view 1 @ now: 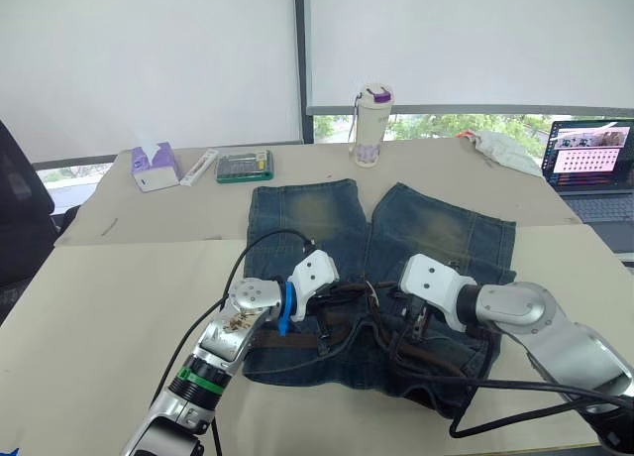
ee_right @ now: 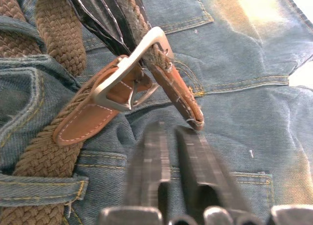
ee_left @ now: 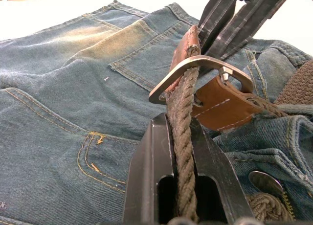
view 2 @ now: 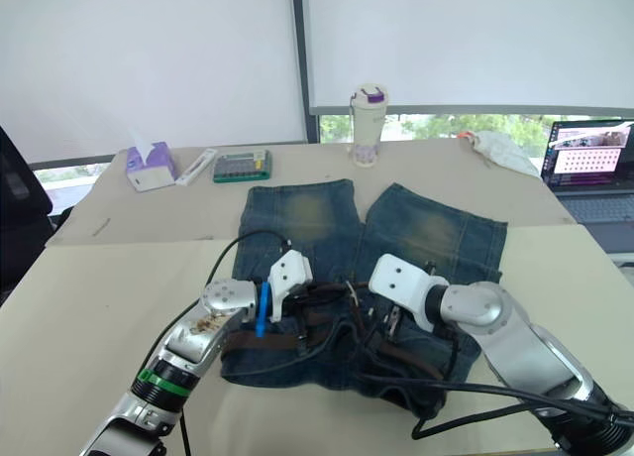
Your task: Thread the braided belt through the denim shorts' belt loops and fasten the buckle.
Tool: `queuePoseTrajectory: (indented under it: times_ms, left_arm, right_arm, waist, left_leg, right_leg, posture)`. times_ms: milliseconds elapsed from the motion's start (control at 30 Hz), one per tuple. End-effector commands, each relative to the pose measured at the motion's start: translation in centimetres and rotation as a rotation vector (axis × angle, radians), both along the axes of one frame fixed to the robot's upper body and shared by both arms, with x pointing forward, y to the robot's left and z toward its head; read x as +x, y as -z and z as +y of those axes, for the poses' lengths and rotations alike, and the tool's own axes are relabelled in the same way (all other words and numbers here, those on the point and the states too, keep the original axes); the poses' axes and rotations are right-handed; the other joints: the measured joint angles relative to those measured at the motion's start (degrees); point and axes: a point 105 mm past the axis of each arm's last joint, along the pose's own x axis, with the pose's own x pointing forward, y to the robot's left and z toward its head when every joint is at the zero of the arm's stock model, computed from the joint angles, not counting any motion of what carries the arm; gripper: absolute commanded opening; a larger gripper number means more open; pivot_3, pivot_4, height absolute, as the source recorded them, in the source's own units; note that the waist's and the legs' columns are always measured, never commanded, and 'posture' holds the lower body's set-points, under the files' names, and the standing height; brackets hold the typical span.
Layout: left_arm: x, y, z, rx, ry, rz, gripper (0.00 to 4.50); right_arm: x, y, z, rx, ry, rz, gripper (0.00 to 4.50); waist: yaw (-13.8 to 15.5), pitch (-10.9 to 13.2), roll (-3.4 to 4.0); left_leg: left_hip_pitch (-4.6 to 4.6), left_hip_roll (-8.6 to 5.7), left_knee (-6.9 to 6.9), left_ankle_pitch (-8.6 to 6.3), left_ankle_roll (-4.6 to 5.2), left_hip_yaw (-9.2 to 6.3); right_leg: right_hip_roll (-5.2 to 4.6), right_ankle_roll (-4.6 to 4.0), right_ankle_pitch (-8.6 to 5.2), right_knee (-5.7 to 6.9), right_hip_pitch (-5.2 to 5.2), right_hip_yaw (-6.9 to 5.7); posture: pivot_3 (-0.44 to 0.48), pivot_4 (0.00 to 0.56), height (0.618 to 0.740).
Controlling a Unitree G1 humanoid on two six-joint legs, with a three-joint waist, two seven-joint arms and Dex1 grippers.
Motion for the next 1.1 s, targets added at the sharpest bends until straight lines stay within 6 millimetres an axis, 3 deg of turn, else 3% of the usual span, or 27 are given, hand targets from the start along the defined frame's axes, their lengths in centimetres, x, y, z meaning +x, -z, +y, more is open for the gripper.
queuePoseTrajectory:
  times_ms: [33, 467, 667, 800, 867, 1000, 1100]
  left_arm:
    - [-0.2, -1.6, -0.4, -0.036, 0.029, -0.058, 0.00]
    - [-0.1, -1.5, -0.4, -0.032, 0.033, -0.063, 0.00]
    - [-0.1, -1.5, -0.4, -0.028, 0.034, -0.065, 0.00]
    - [0.0, -1.7, -0.4, -0.026, 0.035, -0.072, 0.00]
    - [-0.2, -1.8, -0.2, -0.030, 0.052, -0.055, 0.00]
    - [-0.5, -4.6, 1.6, -0.178, 0.052, 0.077, 1.43]
    - [-2.5, -4.6, 4.0, -0.175, 0.132, 0.244, 2.47]
  right_arm:
    - [0.5, -1.5, 0.0, -0.007, -0.006, -0.089, 1.27]
    - [0.7, -1.8, 0.7, -0.005, -0.046, -0.109, 1.27]
    - [-0.2, -1.7, 1.8, -0.005, -0.136, -0.079, 1.27]
    - [-0.2, -1.4, 1.9, -0.020, -0.148, -0.062, 0.11]
    - [-0.2, -1.3, 1.9, -0.027, -0.147, -0.059, 0.02]
    - [-0.3, -1.2, 1.4, -0.034, -0.124, -0.058, 0.00]
    - [-0.6, -1.1, 0.8, -0.033, -0.104, -0.054, 0.00]
  waist:
    - [0.02, 0.00, 0.00]
    - [-0.05, 0.00, 0.00]
    - [0.01, 0.00, 0.01]
    - [-0.03, 0.00, 0.01]
    - [-0.01, -0.01, 0.01]
    - [-0.05, 0.00, 0.00]
    - [-0.38, 0.00, 0.01]
  left_leg:
    - [0.00, -0.01, 0.00, 0.00, 0.00, 0.00]
    - [0.00, 0.00, 0.00, 0.00, -0.01, 0.00]
    - [-0.01, -0.02, 0.00, 0.00, -0.01, 0.00]
    - [0.00, 0.00, 0.00, 0.00, -0.01, 0.00]
    - [0.00, 0.00, 0.00, 0.00, -0.01, 0.00]
    - [-0.01, 0.00, 0.00, 0.00, 0.00, -0.01]
    - [-0.01, 0.13, -0.01, -0.01, 0.01, -0.03]
  right_leg:
    - [-0.01, 0.00, 0.00, 0.00, 0.00, 0.00]
    - [0.00, -0.01, 0.00, 0.00, 0.00, 0.01]
    - [-0.01, 0.00, 0.00, 0.00, 0.00, 0.01]
    - [0.01, -0.01, 0.00, 0.01, -0.01, 0.01]
    - [0.01, -0.01, 0.00, 0.01, -0.01, 0.01]
    - [0.01, -0.01, 0.00, 0.02, -0.02, 0.00]
    - [0.08, 0.00, 0.00, 0.05, -0.06, -0.01]
  posture:
    - [0.000, 0.150, 0.740]
    - [0.000, 0.150, 0.740]
    - [0.000, 0.150, 0.740]
    - [0.000, 0.150, 0.740]
    - [0.000, 0.150, 0.740]
    - [0.000, 0.150, 0.740]
    - [0.000, 0.150, 0.740]
